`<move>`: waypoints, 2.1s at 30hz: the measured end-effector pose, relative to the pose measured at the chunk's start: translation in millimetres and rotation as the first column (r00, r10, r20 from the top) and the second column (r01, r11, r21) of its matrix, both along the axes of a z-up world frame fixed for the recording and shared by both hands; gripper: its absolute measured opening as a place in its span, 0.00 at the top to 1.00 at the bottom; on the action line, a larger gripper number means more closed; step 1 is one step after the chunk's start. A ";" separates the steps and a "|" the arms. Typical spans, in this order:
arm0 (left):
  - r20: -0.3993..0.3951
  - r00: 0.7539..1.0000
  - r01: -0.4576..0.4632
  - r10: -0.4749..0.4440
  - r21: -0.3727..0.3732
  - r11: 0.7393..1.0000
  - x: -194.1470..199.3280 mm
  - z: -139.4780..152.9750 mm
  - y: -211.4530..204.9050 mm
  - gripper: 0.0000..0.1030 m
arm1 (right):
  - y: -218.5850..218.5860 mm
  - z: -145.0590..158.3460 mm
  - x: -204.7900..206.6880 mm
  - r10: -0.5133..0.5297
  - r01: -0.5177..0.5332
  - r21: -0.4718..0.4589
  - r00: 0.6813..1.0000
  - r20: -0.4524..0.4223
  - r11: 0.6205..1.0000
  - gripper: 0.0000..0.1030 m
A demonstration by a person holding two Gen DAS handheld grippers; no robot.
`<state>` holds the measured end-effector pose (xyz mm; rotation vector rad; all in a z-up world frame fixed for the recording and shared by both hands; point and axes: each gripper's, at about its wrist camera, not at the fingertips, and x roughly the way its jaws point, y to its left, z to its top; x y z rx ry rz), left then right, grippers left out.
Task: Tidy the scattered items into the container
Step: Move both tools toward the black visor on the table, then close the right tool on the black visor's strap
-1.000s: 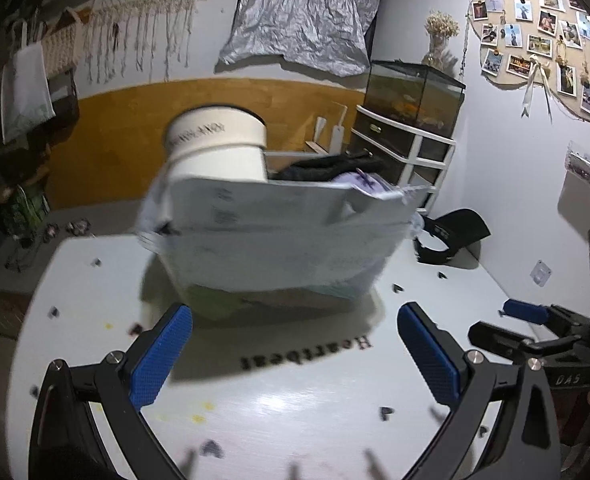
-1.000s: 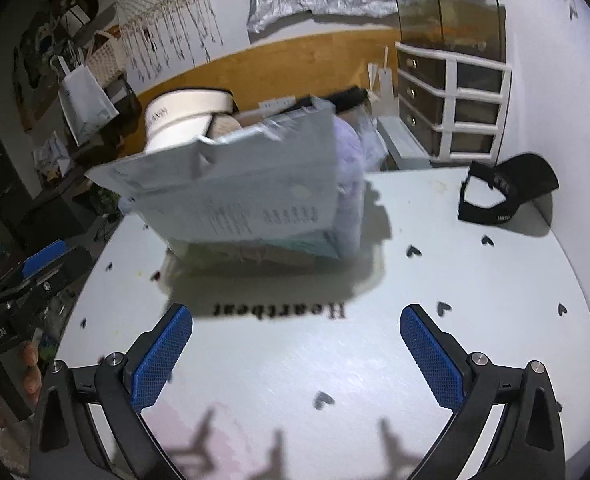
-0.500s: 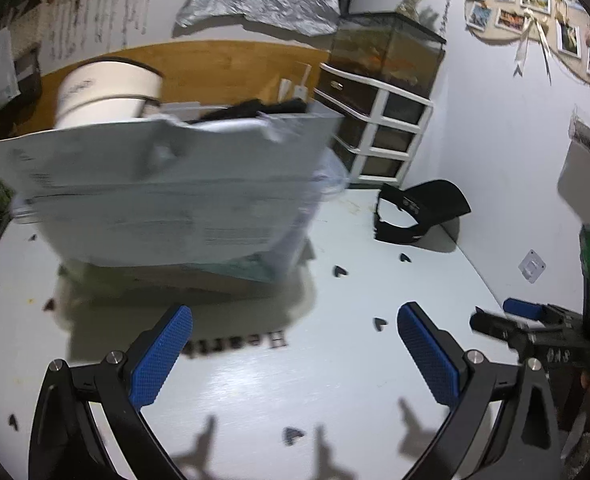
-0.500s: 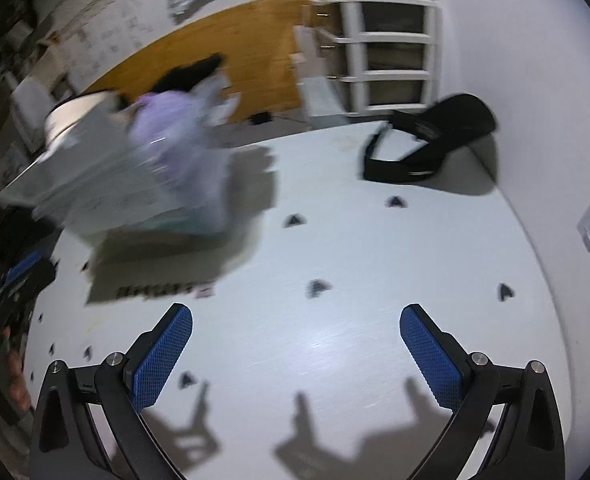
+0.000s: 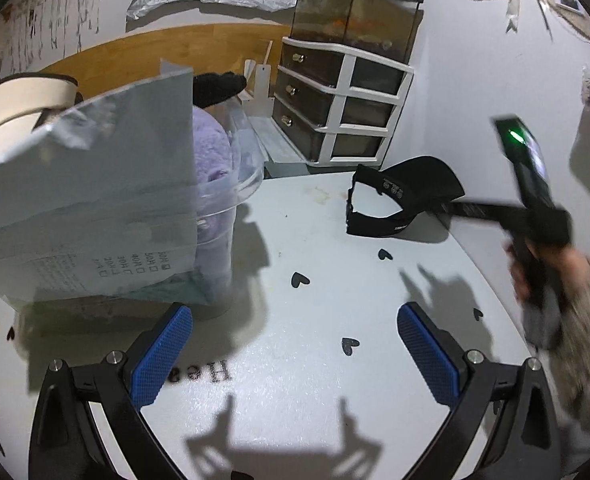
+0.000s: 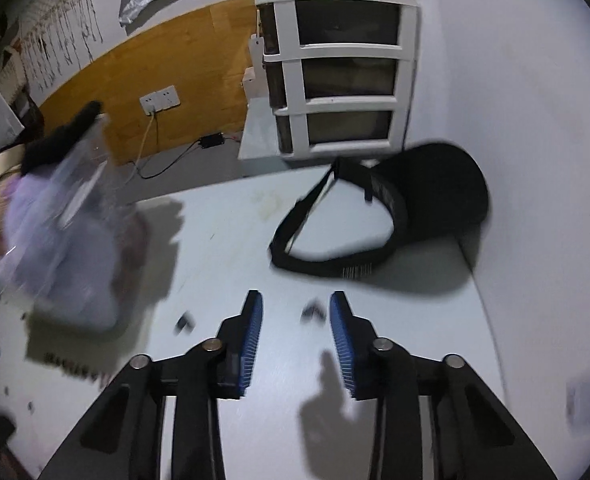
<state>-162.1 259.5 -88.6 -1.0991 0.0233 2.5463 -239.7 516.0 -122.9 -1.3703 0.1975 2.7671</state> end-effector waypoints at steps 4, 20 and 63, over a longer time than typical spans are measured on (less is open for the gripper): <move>0.027 0.999 -0.030 0.030 -0.010 1.000 -10.2 -8.1 -5.1 0.00 | -0.9 -20.0 -68.2 0.013 -0.017 0.072 0.999 0.049 0.997 0.69; 0.048 0.995 -0.088 0.088 -0.015 0.996 -22.5 -18.5 -20.4 0.00 | -21.1 -114.7 -126.4 0.087 -0.122 0.074 0.925 0.371 0.990 0.93; 0.092 0.994 -0.056 0.054 0.019 0.998 88.1 -36.1 -136.8 0.00 | -200.2 -116.8 176.4 0.357 -0.247 -0.285 0.814 0.458 0.926 0.93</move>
